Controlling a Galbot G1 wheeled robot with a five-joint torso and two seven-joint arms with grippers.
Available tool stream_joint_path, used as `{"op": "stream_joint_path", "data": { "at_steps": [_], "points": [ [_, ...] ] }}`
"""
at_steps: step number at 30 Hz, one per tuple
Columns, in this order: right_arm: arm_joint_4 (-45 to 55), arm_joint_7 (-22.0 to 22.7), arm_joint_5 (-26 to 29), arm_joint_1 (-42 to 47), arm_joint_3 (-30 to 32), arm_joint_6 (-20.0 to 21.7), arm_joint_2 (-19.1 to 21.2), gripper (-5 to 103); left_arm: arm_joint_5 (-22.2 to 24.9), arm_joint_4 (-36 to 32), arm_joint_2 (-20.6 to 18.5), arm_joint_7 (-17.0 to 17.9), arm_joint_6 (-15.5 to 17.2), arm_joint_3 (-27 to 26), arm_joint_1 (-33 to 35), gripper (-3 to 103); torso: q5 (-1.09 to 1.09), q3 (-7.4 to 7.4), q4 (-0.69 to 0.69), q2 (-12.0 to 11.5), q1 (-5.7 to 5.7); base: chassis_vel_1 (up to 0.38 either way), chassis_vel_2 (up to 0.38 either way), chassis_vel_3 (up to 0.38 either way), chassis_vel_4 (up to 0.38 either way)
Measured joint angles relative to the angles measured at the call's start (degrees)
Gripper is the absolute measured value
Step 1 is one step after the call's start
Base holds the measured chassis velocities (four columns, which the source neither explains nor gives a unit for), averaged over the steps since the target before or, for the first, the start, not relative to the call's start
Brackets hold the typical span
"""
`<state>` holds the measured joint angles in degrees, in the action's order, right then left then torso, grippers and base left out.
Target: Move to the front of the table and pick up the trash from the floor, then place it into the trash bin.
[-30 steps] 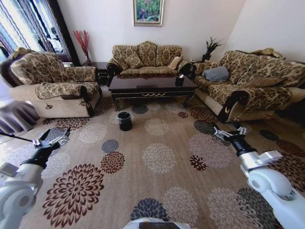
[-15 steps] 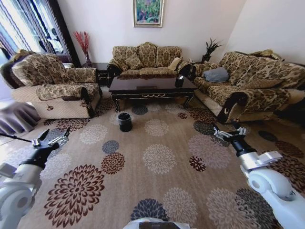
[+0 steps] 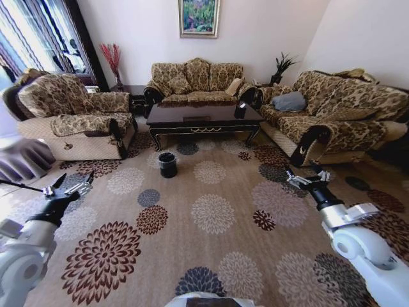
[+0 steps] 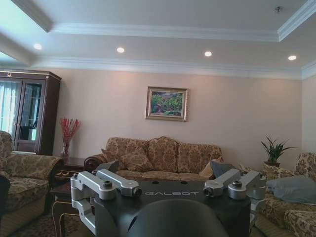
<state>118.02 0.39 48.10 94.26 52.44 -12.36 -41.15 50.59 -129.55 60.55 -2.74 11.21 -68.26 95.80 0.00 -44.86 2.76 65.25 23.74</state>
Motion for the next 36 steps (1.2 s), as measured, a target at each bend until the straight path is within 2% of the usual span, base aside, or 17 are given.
{"op": "stream_joint_path", "data": {
  "at_steps": [3, 6, 11, 20, 23, 27, 36],
  "points": [
    [0.0, 0.0, 0.0, 0.0, 0.0, 0.0, 0.0, 100, -0.1, 0.0, 0.0, 0.5, 0.0, 0.3, -0.1, 100, 0.00, -0.38, 0.00, 0.7, 0.30, 0.000, 0.000, 0.000, 0.000],
    [0.0, 0.0, 0.0, 0.0, 0.0, 0.0, 0.0, 100, 0.3, -0.4, 0.0, 2.7, 0.1, 1.1, -0.3, 100, 0.00, -0.79, 0.00, 1.4, 0.59, 0.000, 0.000, 0.000, 0.000],
    [-0.1, 0.0, 0.0, 0.1, 0.0, 0.0, -0.1, 100, 0.6, -1.0, 0.0, 4.8, 0.6, 2.0, -0.6, 100, 0.00, -0.89, 0.00, 1.5, 0.66, 0.000, 0.000, 0.000, 0.000],
    [-0.1, 0.0, -0.2, 0.1, -0.3, 0.0, -0.4, 100, 0.2, -0.9, -0.2, 5.7, 1.5, 2.6, -1.2, 100, 0.00, -0.79, 0.00, 1.3, 0.58, 0.000, 0.000, 0.000, 0.000],
    [0.0, 1.6, 0.0, -0.1, -0.7, 0.0, -0.4, 100, 0.0, -0.7, -0.2, 5.7, 1.6, 2.7, -1.3, 100, 0.00, -0.73, 0.00, 1.2, 0.53, 0.000, 0.000, 0.000, 0.000],
    [2.1, 6.2, 3.3, -0.6, -0.9, 1.5, -0.5, 100, -0.2, -0.6, -0.1, 5.7, 1.5, 2.8, -1.3, 100, -0.01, -0.66, 0.00, 1.1, 0.48, 0.000, 0.000, 0.000, 0.000],
    [2.8, 7.5, 3.4, -1.5, -1.6, 2.7, -0.3, 100, -0.6, 0.0, -0.1, 5.6, 1.2, 2.6, -1.1, 100, 0.00, -0.58, 0.00, 1.0, 0.42, 0.000, 0.000, 0.000, 0.000]
  ]
}}
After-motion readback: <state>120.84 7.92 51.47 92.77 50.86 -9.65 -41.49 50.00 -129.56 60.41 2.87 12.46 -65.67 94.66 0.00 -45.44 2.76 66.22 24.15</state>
